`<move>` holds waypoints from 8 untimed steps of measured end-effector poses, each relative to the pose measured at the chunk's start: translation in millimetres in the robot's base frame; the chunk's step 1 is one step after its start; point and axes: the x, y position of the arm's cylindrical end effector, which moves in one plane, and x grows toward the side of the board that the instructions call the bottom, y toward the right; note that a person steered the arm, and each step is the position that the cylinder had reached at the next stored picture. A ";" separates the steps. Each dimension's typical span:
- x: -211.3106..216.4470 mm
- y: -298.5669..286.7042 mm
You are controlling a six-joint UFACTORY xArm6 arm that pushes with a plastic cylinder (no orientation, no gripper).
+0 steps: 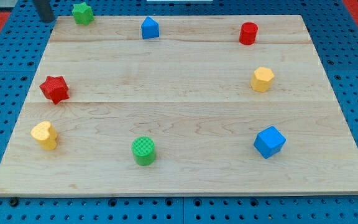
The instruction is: Move the blue triangle above the red star
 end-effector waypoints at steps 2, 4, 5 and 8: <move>0.7 31.7; 62.4 108.0; 112.7 118.2; 33.1 310.3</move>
